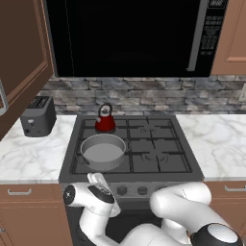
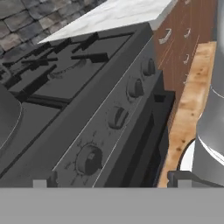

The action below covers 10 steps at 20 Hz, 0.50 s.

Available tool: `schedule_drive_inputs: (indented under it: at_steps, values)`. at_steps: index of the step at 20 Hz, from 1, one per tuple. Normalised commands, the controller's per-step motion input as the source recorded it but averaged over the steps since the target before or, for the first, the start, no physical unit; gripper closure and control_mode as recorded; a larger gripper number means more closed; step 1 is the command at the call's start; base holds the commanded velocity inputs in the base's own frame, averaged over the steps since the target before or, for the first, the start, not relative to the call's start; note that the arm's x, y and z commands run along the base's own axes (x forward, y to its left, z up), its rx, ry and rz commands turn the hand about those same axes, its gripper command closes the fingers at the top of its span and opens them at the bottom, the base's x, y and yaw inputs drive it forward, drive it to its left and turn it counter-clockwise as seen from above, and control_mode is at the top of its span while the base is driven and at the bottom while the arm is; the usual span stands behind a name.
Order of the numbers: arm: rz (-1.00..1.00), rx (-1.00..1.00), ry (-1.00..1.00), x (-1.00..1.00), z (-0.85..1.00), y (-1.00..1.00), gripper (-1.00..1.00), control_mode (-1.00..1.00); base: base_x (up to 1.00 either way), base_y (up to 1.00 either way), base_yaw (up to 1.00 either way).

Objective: Pick the kettle from the cabinet and place it on a stove burner. Then pick the pot from the counter and place it on another stove burner. Finally, turn both burners on.

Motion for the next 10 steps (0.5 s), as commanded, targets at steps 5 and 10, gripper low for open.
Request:
schedule_drive_inputs:
  at_steps: [5,10]
  values:
    - [0.01,-0.16,-0.01,0.0,-0.38,0.15,-1.0,-1.0,0.0,0.0,0.0]
    - [0.03,-0.16,-0.11,0.0,-0.17,0.26,-1.0,-1.0,0.0,0.0,0.0]
